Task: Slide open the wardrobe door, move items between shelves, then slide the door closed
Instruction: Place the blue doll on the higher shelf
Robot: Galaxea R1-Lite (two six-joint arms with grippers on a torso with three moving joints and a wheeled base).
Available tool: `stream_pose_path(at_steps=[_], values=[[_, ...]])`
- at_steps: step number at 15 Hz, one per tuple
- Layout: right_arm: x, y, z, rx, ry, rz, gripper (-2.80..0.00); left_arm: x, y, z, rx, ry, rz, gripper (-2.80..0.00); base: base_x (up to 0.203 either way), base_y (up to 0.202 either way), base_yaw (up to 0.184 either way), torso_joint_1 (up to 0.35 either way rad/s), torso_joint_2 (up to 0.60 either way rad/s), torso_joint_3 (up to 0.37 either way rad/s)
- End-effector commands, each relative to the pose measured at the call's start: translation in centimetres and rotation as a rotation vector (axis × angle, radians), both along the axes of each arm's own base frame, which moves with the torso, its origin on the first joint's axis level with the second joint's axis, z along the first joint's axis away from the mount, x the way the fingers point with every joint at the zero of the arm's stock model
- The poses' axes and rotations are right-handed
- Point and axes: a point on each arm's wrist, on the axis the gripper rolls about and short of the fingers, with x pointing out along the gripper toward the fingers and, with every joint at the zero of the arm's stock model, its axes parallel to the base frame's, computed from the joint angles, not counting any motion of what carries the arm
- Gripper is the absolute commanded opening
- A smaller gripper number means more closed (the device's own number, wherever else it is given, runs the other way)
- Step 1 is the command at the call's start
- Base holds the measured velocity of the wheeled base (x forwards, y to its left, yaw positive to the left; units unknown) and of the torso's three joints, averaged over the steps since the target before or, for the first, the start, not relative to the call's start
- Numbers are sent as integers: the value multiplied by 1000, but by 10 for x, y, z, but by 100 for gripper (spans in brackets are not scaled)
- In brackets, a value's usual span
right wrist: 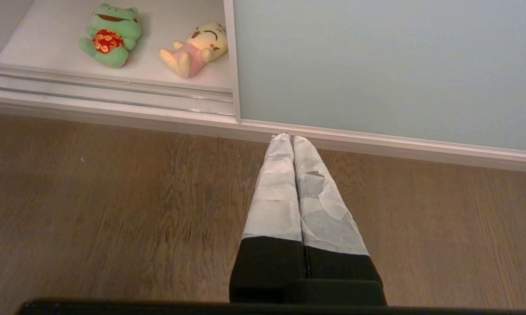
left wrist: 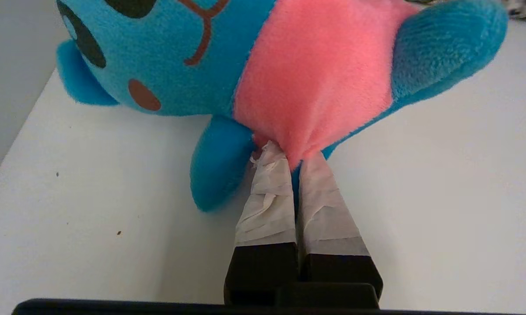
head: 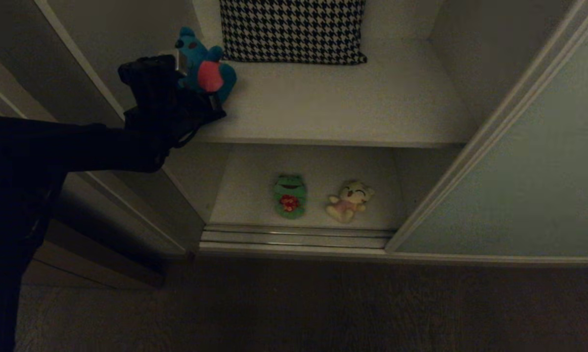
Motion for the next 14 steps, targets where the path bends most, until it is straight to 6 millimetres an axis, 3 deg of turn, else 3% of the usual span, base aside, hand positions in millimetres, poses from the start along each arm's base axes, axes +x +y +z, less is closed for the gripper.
stream_pose_path(at_steps=[1,3,4,6,9,11,14], values=[[0,0,0,1,-1,0,-280,6,0,-3,-5,-3,18,-280,0,0,0,0,0,0],[0,0,0,-1,-1,0,-280,6,1,4,-15,-24,36,-280,0,0,0,0,0,0],[0,0,0,-1,-1,0,-280,6,1,5,-17,-25,37,0,0,0,0,0,0,0],[0,0,0,1,-1,2,-280,1,1,22,-47,-68,30,0,0,0,0,0,0,0],[0,0,0,-1,-1,1,-280,-2,1,26,-50,-72,28,0,0,0,0,0,0,0],[0,0,0,-1,-1,0,-280,-15,1,38,-65,-86,19,0,0,0,0,0,0,0],[0,0,0,-1,-1,0,-280,-64,-2,71,-77,-114,-8,0,0,0,0,0,0,0]])
